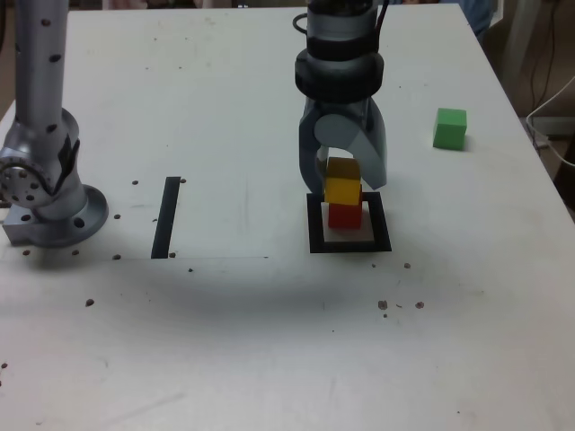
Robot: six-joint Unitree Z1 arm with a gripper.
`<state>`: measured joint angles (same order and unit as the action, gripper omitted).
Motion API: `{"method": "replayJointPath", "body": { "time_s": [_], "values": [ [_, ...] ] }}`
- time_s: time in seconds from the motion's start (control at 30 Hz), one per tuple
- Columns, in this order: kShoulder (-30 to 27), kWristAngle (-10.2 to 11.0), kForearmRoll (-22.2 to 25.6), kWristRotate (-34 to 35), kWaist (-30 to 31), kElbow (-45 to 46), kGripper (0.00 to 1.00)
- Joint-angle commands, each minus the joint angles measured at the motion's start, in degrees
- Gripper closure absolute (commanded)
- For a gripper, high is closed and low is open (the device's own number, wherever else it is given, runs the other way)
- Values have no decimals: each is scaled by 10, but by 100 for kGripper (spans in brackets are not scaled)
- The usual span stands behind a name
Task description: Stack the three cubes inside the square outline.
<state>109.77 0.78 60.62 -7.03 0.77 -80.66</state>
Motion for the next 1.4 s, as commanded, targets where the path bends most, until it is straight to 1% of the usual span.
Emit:
{"method": "replayJointPath", "body": {
  "time_s": [0.0, 0.07, 0.13, 0.3, 0.43, 0.5, 0.63, 0.73, 0.87, 0.93, 1.07, 1.13, 1.23, 1.37],
  "values": [
    [0, -1, -2, 1, 2, 2, 15],
    [-1, -1, -2, 1, 2, 2, 7],
    [-2, 0, -1, 1, 2, 2, 2],
    [-7, 5, 2, 1, 2, 1, 1],
    [-15, 16, 16, 1, 3, -9, 0],
    [-21, 25, 34, 1, 2, -21, 0],
    [-33, 49, 94, 3, -9, -63, 0],
    [-40, 63, 132, -1, -21, -90, 0],
    [-40, 75, 162, -22, -35, -127, 0],
    [-39, 85, 170, -33, -40, -145, 0],
    [-36, 108, 175, -43, -52, -164, 0],
    [-30, 115, 170, -51, -62, -170, 0],
    [-15, 118, 162, -70, -75, -187, 0],
    [18, 119, 152, -99, -85, -228, 0]
  ]
}}
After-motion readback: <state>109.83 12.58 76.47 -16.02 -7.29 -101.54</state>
